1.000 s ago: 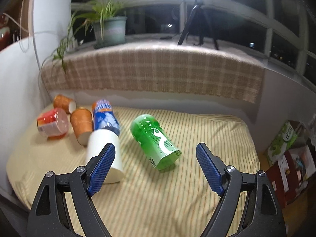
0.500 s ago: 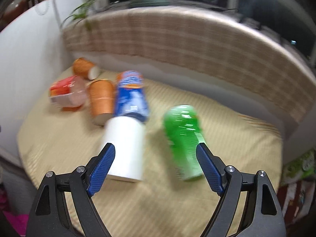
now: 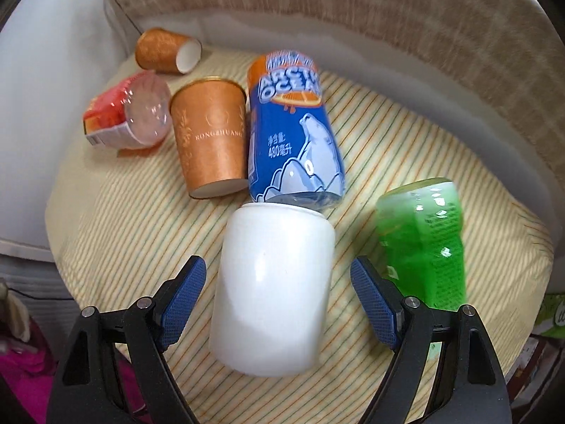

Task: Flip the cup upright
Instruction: 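Move the right gripper to the white cup's base and close on it, then lift the white cup with the right gripper and rotate it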

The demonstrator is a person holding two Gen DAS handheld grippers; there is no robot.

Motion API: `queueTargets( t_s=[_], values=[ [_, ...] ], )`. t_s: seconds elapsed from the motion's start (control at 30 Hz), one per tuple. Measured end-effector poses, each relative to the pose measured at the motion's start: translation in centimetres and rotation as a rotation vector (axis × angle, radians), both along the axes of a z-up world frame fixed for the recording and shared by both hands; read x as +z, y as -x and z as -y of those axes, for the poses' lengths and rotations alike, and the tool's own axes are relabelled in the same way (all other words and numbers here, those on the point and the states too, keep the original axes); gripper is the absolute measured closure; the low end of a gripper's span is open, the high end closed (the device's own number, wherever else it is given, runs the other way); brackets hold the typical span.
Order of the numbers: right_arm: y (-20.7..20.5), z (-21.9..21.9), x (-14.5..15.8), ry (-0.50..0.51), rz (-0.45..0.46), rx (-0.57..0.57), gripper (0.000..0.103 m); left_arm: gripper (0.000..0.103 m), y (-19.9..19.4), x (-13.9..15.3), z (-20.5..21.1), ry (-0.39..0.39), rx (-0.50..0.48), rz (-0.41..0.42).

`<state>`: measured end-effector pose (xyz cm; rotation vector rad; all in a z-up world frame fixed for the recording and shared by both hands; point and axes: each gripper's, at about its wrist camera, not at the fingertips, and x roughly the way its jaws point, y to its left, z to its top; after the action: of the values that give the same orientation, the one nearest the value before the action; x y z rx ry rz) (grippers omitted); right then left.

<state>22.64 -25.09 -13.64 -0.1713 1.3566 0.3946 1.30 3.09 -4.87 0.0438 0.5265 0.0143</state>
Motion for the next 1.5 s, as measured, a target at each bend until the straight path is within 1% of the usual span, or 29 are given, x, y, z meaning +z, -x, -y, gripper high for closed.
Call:
queueTargets(
  t_s=[0.1,0.13,0.17,0.3,0.43,0.6,0.67,0.77,0.9,0.97,1.07,1.2,1.23,1.3,1.37,1.4,1.5],
  values=[
    [-0.2,-0.8,-0.8,0.022,-0.028,0.031,0.022,0.0,0.1,0.0,-0.6,0.0,0.015,0.003],
    [-0.1,-1.1,-1.0,0.033,-0.031,0.043,0.028,0.0,0.1,0.0,-0.8,0.001,0.02,0.003],
    [0.0,-1.2,-1.1,0.045,-0.028,0.049,0.03,0.0,0.1,0.0,-1.0,0.002,0.025,0.002],
    [0.7,-2.1,-0.9,0.072,-0.012,0.095,0.03,0.0,0.3,0.1,-1.5,0.002,0.034,0.007],
    [2.5,-3.9,-0.7,0.104,0.026,0.185,0.03,0.0,0.6,0.1,-1.8,-0.002,0.04,0.01],
    [5.2,-7.6,0.0,0.143,0.09,0.363,0.03,0.0,0.7,0.2,-1.8,-0.007,0.043,0.011],
    [6.4,-9.4,-0.1,0.157,0.115,0.438,0.031,0.0,0.9,0.3,-1.8,-0.014,0.037,0.012],
    [7.5,-11.8,-0.6,0.181,0.14,0.519,0.031,0.0,1.0,0.3,-1.6,-0.032,0.027,0.013],
    [7.9,-13.5,-1.5,0.18,0.147,0.556,0.03,0.0,0.9,0.2,-1.4,-0.058,-0.009,0.005],
    [7.9,-13.6,-1.3,0.157,0.157,0.551,0.03,0.0,0.6,0.3,-1.2,-0.077,-0.038,-0.001],
    [8.5,-13.5,0.8,0.096,0.188,0.525,0.03,0.0,-0.2,0.4,-0.7,-0.094,-0.112,-0.017],
    [8.7,-10.4,3.8,-0.008,0.227,0.429,0.03,0.0,-1.7,0.4,0.8,-0.119,-0.242,-0.054],
    [9.0,-9.3,4.4,-0.039,0.238,0.382,0.03,0.0,-2.2,0.3,1.5,-0.127,-0.302,-0.065],
    [9.7,-7.4,5.1,-0.084,0.251,0.317,0.03,0.0,-2.9,0.1,2.7,-0.149,-0.382,-0.077],
    [10.8,-4.9,5.5,-0.136,0.267,0.23,0.03,0.0,-3.5,-0.1,4.4,-0.191,-0.489,-0.093],
    [11.4,-4.1,5.8,-0.149,0.274,0.194,0.03,0.0,-3.8,-0.2,5.3,-0.213,-0.53,-0.103],
    [13.3,-0.9,5.5,-0.17,0.295,0.082,0.03,0.0,-4.4,-0.7,8.0,-0.289,-0.696,-0.133]
  ],
)
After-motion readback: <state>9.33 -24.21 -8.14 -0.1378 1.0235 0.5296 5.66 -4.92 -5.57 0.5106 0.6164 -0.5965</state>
